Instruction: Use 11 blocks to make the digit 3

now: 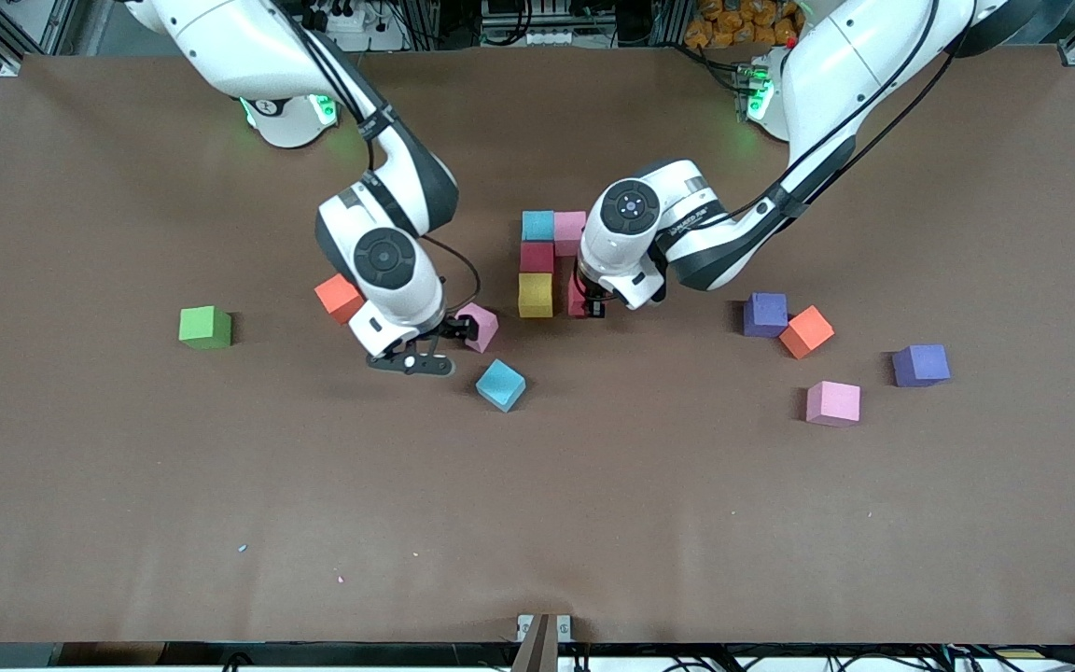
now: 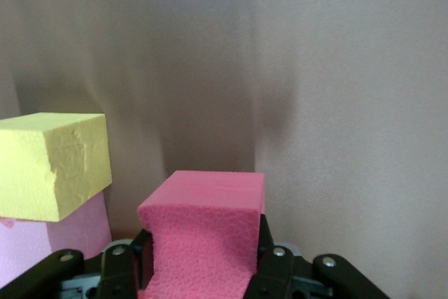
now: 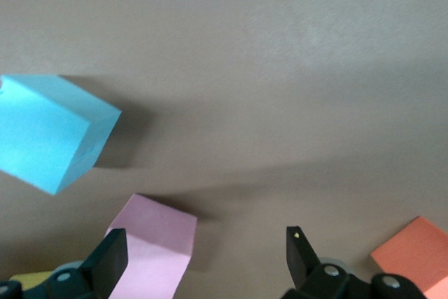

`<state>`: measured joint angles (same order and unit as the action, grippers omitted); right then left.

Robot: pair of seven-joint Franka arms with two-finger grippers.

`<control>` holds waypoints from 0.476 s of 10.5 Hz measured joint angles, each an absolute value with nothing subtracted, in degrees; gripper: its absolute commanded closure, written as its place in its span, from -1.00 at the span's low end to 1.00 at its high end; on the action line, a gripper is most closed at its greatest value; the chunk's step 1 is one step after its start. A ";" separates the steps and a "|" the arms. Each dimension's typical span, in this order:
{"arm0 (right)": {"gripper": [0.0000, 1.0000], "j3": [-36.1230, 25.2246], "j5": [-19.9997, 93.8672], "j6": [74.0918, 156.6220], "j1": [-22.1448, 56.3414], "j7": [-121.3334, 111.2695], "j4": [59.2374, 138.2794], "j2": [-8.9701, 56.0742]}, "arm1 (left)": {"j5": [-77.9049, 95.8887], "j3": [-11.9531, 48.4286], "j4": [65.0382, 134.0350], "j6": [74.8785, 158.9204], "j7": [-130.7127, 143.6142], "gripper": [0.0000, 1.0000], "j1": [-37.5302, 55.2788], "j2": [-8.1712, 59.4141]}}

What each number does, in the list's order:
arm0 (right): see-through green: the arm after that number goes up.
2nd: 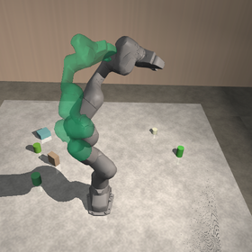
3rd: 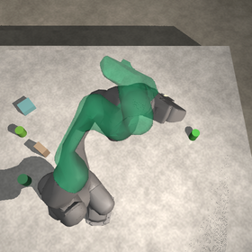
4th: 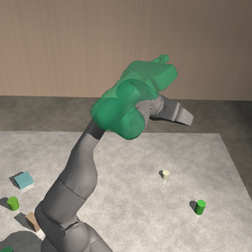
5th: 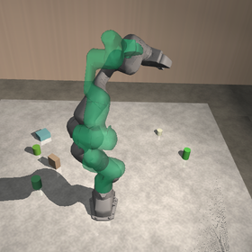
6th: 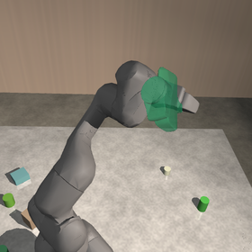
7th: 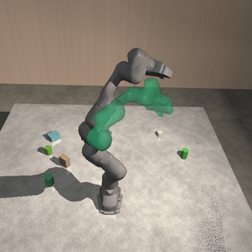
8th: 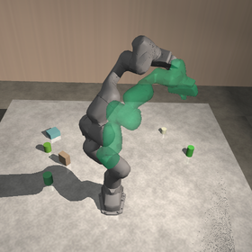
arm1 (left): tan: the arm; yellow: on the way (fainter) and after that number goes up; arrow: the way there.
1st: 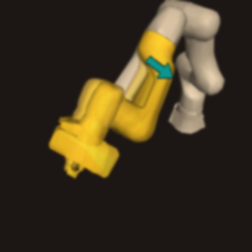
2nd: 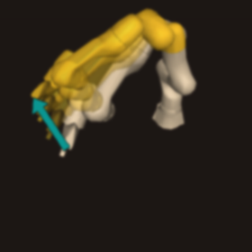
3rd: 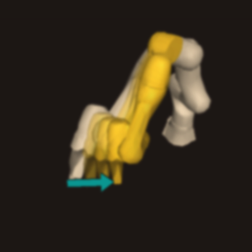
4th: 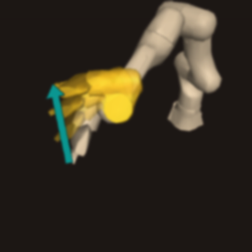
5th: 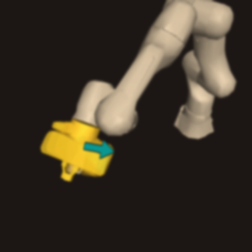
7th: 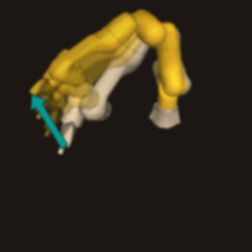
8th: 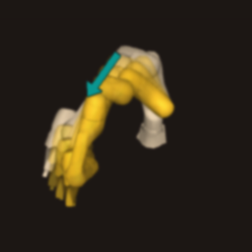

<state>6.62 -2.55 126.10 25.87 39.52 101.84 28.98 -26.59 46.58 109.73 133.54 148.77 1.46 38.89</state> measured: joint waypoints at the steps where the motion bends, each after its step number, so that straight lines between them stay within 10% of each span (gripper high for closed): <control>1: -1.00 6.02 -2.68 126.35 25.80 38.83 101.86 28.90 | -26.59 45.50 109.61 133.54 149.40 1.00 3.03 38.93; 5: -1.00 4.17 -2.73 134.28 25.77 36.75 105.60 28.90 | -26.59 40.06 108.19 133.57 151.91 1.00 10.16 39.07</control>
<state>4.17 -2.73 134.28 25.77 36.75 105.60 28.90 -26.59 40.06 108.19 133.57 151.91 10.16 39.07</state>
